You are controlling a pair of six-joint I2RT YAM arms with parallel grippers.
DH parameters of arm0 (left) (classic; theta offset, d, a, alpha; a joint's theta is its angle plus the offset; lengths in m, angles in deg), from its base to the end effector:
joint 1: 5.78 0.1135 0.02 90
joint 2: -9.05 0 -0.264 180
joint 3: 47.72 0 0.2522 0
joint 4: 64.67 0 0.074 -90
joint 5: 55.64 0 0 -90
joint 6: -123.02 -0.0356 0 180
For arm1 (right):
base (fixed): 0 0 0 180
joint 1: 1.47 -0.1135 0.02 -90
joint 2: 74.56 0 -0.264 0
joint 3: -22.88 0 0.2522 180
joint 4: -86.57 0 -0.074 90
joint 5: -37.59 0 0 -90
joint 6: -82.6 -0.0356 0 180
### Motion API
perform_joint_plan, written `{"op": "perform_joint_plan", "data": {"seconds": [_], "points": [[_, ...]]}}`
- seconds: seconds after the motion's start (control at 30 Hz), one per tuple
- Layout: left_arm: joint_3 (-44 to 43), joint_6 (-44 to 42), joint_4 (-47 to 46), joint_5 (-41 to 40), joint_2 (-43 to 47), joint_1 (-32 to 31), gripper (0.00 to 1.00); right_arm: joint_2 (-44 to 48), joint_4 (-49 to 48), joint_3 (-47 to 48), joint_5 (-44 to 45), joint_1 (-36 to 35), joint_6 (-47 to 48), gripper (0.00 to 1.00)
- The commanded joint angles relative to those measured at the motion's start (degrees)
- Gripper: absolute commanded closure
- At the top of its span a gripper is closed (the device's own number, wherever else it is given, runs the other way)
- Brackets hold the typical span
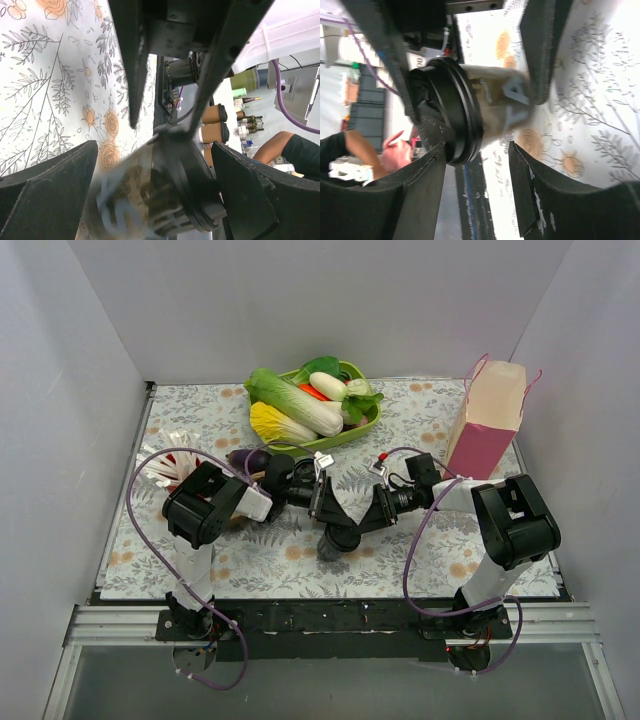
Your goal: Pack the takeout coffee
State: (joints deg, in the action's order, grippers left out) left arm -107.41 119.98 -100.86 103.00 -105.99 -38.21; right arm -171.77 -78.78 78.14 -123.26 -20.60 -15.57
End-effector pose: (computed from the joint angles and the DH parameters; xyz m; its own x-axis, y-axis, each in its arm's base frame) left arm 0.2838 -0.2196 0.1167 -0.9512 0.1734 0.2551 -0.2269 0.1670 -0.9595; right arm 0.2609 0.1261 0.1353 -0.8658 -0.2510 -0.4328 -0.4806 0.1770 0.8589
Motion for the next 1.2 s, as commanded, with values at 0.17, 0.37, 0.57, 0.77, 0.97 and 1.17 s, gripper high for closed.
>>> {"op": "perform_joint_plan", "data": {"seconds": [0.17,0.37,0.57,0.77,0.97,1.17], "points": [[-2.23,-5.38,17.06,-8.17,9.22,-0.18,0.02,0.09,2.98,2.01,8.89,-0.02,7.11,0.40],[-1.52,-7.06,17.69,-9.05,10.80,-0.09,0.02,0.97,3.24,2.98,8.62,0.15,7.63,0.37],[-11.00,-15.92,30.33,-10.63,13.44,-0.10,0.02,4.56,11.14,7.98,11.08,0.06,14.83,0.35],[-25.94,-24.45,51.95,-17.84,18.80,2.01,0.02,13.88,25.91,13.70,16.88,0.15,34.52,0.32],[-32.90,-40.01,79.18,-23.80,23.98,6.31,0.02,23.28,24.00,14.32,22.59,0.15,30.85,0.28],[-27.65,-51.68,104.07,-34.69,34.17,9.83,0.02,28.74,18.98,11.59,27.69,0.33,24.96,0.26]]}}
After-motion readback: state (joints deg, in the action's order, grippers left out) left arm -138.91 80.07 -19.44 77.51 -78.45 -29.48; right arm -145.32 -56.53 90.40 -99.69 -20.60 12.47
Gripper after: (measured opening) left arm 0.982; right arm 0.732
